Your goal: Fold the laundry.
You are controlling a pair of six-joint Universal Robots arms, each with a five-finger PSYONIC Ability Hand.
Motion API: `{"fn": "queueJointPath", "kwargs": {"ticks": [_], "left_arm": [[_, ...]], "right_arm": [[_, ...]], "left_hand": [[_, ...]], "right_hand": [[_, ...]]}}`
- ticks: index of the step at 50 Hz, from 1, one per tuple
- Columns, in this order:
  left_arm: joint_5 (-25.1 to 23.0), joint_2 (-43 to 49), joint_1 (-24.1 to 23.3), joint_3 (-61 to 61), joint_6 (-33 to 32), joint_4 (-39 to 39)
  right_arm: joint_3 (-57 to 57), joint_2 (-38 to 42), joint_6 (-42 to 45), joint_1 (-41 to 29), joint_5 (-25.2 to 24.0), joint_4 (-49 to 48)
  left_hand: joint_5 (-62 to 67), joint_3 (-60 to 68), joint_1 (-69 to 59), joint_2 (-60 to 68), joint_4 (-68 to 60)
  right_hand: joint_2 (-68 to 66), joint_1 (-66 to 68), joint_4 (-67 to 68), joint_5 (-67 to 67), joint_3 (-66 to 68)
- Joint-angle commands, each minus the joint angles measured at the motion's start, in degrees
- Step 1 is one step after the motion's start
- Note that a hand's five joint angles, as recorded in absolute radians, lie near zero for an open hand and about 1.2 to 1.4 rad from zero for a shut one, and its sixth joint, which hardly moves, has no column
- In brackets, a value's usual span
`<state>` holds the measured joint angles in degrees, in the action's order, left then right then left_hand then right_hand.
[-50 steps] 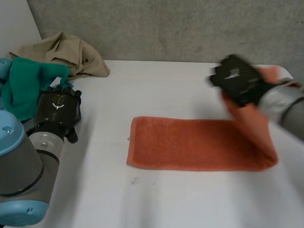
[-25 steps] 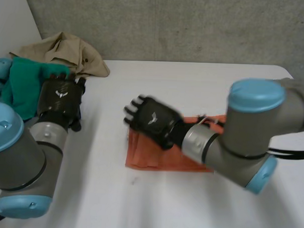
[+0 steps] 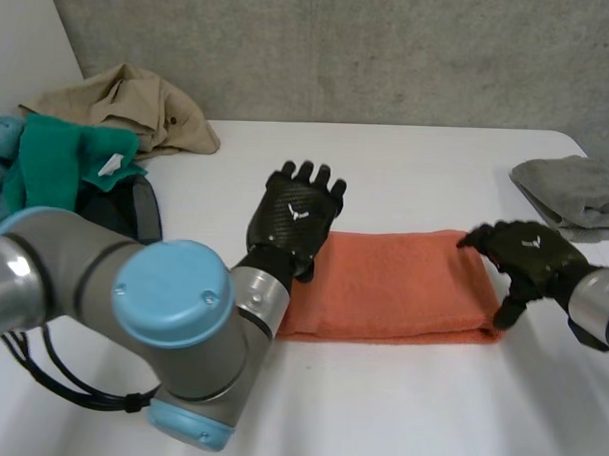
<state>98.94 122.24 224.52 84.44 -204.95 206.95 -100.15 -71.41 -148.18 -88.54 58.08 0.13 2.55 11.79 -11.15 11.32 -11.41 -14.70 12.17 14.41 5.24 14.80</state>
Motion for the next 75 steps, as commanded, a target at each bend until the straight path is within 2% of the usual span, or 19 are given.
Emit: {"fn": "queueJointPath", "kwargs": {"ticks": [1, 8, 25, 27, 28, 31, 41, 44, 53, 56, 61, 62, 63, 64, 66, 71, 75], "left_arm": [[2.7, 6.1, 0.6, -1.8, -0.1, -0.2], [5.8, 7.1, 0.7, -0.8, 0.0, -0.7], [6.4, 4.8, 0.6, 3.1, -0.1, -0.8], [6.5, 4.8, 0.6, 3.1, -0.1, -0.8], [7.0, 4.8, 0.6, 3.1, 0.0, -0.8], [8.2, 4.0, 0.7, 3.1, 0.1, -1.3], [9.1, -3.6, 2.1, 5.9, 0.2, -2.3], [9.1, -6.0, 2.8, 7.4, 0.0, -2.4], [9.6, -11.5, 6.1, 10.0, 0.2, -4.4], [9.7, -12.2, 7.2, 10.1, 0.2, -4.4], [10.1, -12.5, 7.9, 10.1, 1.7, -4.3], [10.3, -12.5, 7.9, 10.0, 2.2, -4.4], [10.3, -12.5, 7.9, 10.0, 2.6, -4.4], [10.3, -12.5, 7.9, 9.6, 3.5, -4.4], [10.3, -12.5, 7.9, 9.3, 4.1, -4.4], [10.1, -12.5, 7.9, 7.8, 4.6, -4.4], [10.0, -12.4, 7.4, 6.3, 4.6, -4.4]], "right_arm": [[-5.4, 0.9, 4.0, 3.4, -2.7, -4.6], [-5.4, 3.3, 3.5, 3.6, -3.2, -6.8], [-5.1, 5.0, 0.5, 3.2, -3.2, -6.9], [-5.1, 5.0, 0.5, 3.2, -3.2, -7.1], [-5.1, 5.2, 0.5, 3.2, -3.2, -7.3], [-5.0, 5.3, 0.5, 3.2, -2.5, -8.6], [-0.7, 3.4, 2.7, 2.6, 1.2, -8.2], [1.4, 0.9, 4.0, -0.5, 1.5, -7.6], [11.5, 0.7, 8.4, -22.5, 1.2, -6.7], [13.6, 3.6, 9.7, -30.1, 0.3, -6.8], [15.0, 9.7, 13.1, -38.2, 0.3, -6.7], [15.2, 10.6, 13.9, -39.0, 0.7, -6.7], [15.4, 11.3, 14.5, -39.4, 1.3, -6.8], [15.9, 12.1, 15.2, -39.5, 1.9, -6.9], [16.5, 12.2, 14.9, -39.3, 2.6, -6.9], [16.7, 10.1, 7.0, -38.6, 6.2, -6.7], [15.9, 6.8, -5.8, -32.3, 7.1, -6.5]], "left_hand": [[-2.2, -1.4, 0.8, -0.9, 1.0], [-2.2, -1.4, 0.8, -0.9, 1.0], [-2.2, -1.4, 0.8, -0.9, 1.0], [-2.2, -1.4, 0.8, -0.9, 1.0], [-2.3, -1.6, 0.9, -1.1, 1.2], [-2.5, -1.7, 1.1, -1.3, 1.4], [-2.5, -1.8, 1.1, -1.3, 1.4], [-2.5, -1.8, 1.1, -1.3, 1.4], [-2.5, -1.8, 1.1, -1.3, 1.4], [-2.5, -1.8, 1.1, -1.3, 1.4], [-2.5, -1.8, 1.1, -1.3, 1.4], [-2.5, -1.8, 1.1, -1.3, 1.4], [-2.5, -1.8, 1.1, -1.3, 1.4], [-2.5, -1.8, 1.1, -1.3, 1.4], [-2.5, -1.8, 1.1, -1.3, 1.4], [-2.5, -1.8, 1.1, -1.3, 1.4], [-2.5, -1.8, 1.1, -1.3, 1.4]], "right_hand": [[-12.9, 15.4, 13.2, 12.3, 12.8], [-23.1, 25.7, 23.4, 22.6, 23.0], [-23.8, 26.3, 24.1, 23.3, 23.7], [-28.8, 31.4, 29.1, 28.3, 28.7], [-42.2, 44.7, 42.5, 41.6, 42.1], [-65.2, 67.8, 65.5, 64.7, 65.1], [-65.3, 67.8, 65.6, 64.8, 65.2], [-65.3, 67.8, 65.6, 64.8, 65.2], [-65.3, 67.8, 65.6, 64.8, 65.2], [-65.3, 67.8, 65.6, 64.8, 65.2], [-65.3, 67.8, 65.6, 64.8, 65.2], [-64.7, 67.2, 65.0, 64.2, 64.6], [-52.0, 54.6, 52.3, 51.5, 51.9], [-20.6, 23.1, 20.9, 20.1, 20.5], [4.7, -2.2, -4.4, -5.2, -4.8], [4.7, -2.2, -4.4, -5.2, -4.8], [4.7, -2.2, -4.4, -5.2, -4.8]]}}
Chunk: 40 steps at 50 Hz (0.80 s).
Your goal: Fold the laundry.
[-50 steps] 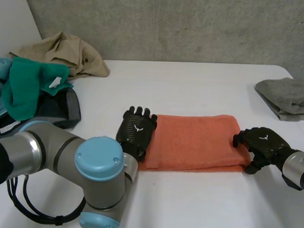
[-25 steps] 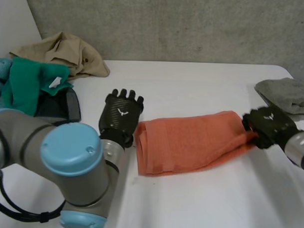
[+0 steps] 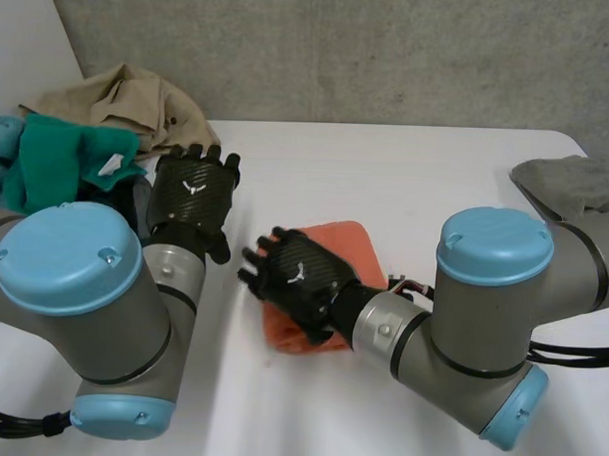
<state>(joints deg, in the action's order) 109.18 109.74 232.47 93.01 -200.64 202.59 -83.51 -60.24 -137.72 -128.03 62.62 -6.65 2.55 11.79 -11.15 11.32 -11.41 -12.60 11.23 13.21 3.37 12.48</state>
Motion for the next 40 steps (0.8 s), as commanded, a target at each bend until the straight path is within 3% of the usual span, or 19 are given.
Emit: {"fn": "queueJointPath", "kwargs": {"ticks": [1, 4, 7, 13, 26, 34, 40], "left_arm": [[-0.4, 0.2, -0.8, -2.9, 0.4, 0.1], [-0.5, 0.9, -2.1, -4.1, 0.5, 0.1], [-1.1, 2.1, -4.0, -5.0, 1.5, 0.0], [-3.5, 7.1, -6.7, -6.9, 5.1, -2.7], [-2.0, 14.4, -6.5, -6.8, 8.1, -11.8], [-2.1, 11.7, -6.5, -6.2, 8.1, -12.0], [-2.0, 4.9, -6.2, -5.6, 8.2, -12.0]], "right_arm": [[-1.2, -6.2, -22.6, 10.1, 2.5, 0.1], [-1.7, -8.6, -31.1, 13.4, 2.2, 0.4], [-2.0, -8.7, -34.0, 14.6, 1.8, 0.4], [-1.3, -4.2, -31.0, 15.2, 1.6, 3.5], [3.2, 6.5, -19.7, 15.4, 3.0, 10.9], [0.2, 1.2, -19.1, 16.8, 2.1, 11.0], [-9.2, -8.1, -19.0, 16.9, 1.1, 2.7]], "left_hand": [[-2.5, -1.8, 1.1, -1.3, 1.4], [-2.5, -1.7, 1.1, -1.3, 1.4], [-2.5, -1.7, 1.1, -1.3, 1.4], [-2.3, -1.6, 0.9, -1.1, 1.2], [-1.7, -0.9, 0.3, -0.4, 0.5], [-1.8, -1.1, 0.4, -0.6, 0.7], [-2.3, -1.6, 0.9, -1.1, 1.2]], "right_hand": [[2.6, -1.2, -3.2, -3.4, -2.5], [2.6, -1.2, -3.2, -3.4, -2.5], [2.6, -1.2, -3.2, -3.4, -2.5], [2.6, -1.2, -3.2, -3.4, -2.5], [2.6, -1.2, -3.2, -3.4, -2.5], [2.6, -1.2, -3.2, -3.4, -2.5], [2.6, -1.2, -3.2, -3.4, -2.5]]}}
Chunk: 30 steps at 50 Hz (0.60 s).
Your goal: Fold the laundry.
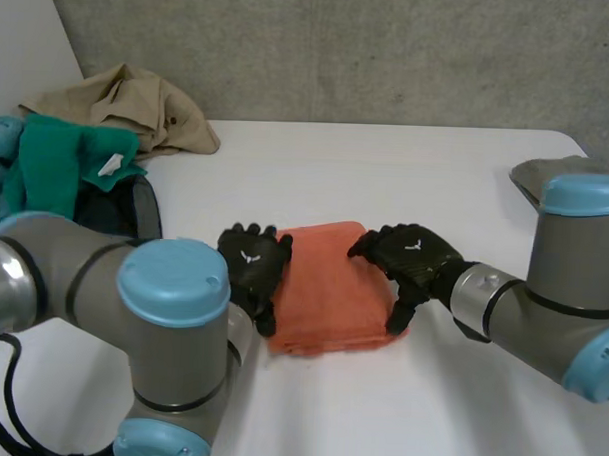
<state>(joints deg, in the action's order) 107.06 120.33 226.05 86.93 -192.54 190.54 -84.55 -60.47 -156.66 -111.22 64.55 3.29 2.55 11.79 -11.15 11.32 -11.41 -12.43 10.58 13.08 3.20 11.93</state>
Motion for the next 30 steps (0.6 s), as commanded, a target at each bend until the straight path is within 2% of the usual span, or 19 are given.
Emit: {"fn": "queueJointPath", "kwargs": {"ticks": [1, 9, 17, 30], "left_arm": [[0.2, -6.2, 0.3, 0.7, 0.2, 0.1], [-0.3, -9.9, 4.7, 6.5, 0.5, 0.2], [-0.1, -11.0, 6.5, 10.4, 1.2, 1.2], [-0.4, -12.4, 7.9, 11.7, 4.4, 1.9]], "right_arm": [[-9.2, -8.4, 0.0, 0.1, -1.1, -8.1], [-17.7, -9.7, 2.5, -0.4, -6.0, -11.2], [-17.6, -5.5, 7.5, -0.6, -5.7, -14.3], [-16.3, -1.3, 7.9, -0.7, -3.6, -21.6]], "left_hand": [[-2.3, -1.6, 0.9, -1.1, 1.2], [-2.5, -1.7, 1.1, -1.3, 1.4], [-2.0, -1.2, 0.6, -0.8, 0.9], [-2.2, -1.4, 0.8, -0.9, 1.0]], "right_hand": [[2.2, -0.3, -2.8, -3.0, -1.7], [-11.6, 13.5, 11.0, 10.8, 12.1], [-15.1, 17.0, 14.5, 14.4, 15.6], [-24.6, 26.4, 23.9, 23.8, 25.1]]}}
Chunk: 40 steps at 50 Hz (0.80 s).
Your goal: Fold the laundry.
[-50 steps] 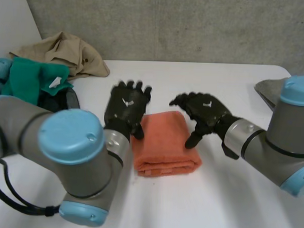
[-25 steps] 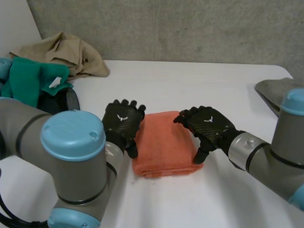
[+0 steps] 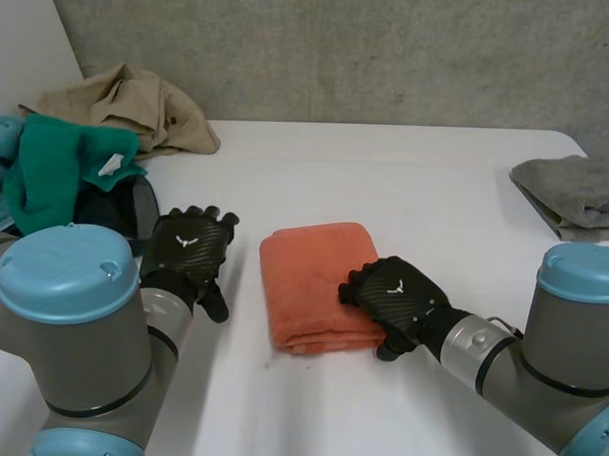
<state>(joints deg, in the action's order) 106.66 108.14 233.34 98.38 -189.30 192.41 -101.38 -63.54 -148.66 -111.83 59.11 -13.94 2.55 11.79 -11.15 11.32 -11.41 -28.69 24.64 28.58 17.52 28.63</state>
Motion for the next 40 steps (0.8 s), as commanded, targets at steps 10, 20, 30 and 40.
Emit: {"fn": "queueJointPath", "kwargs": {"ticks": [10, 20, 30, 40], "left_arm": [[-0.1, -0.2, 0.8, 0.3, 1.2, 0.1], [-0.1, -0.2, 1.0, 0.3, 1.2, 0.1], [-0.2, -0.2, 1.1, 0.4, 1.2, 0.1], [-0.2, -0.3, 1.1, 0.4, 1.3, 0.1]], "right_arm": [[1.6, 3.8, -0.1, -0.8, 2.6, -6.5], [2.1, 4.7, -0.2, -1.5, 3.3, -5.9], [2.9, 5.2, -0.1, -1.8, 3.4, -6.3], [8.0, 5.6, 9.2, -1.1, 3.6, -6.5]], "left_hand": [[-2.3, -1.6, 0.9, -1.1, 1.2], [-2.5, -1.7, 1.1, -1.3, 1.4], [-2.5, -1.7, 1.1, -1.3, 1.4], [-2.5, -1.7, 1.1, -1.3, 1.4]], "right_hand": [[-15.4, 19.4, 15.5, 16.5, 15.4], [-13.7, 17.7, 13.8, 14.9, 13.7], [-51.3, 55.4, 51.4, 52.5, 51.4], [-51.3, 55.4, 51.4, 52.5, 51.4]]}}
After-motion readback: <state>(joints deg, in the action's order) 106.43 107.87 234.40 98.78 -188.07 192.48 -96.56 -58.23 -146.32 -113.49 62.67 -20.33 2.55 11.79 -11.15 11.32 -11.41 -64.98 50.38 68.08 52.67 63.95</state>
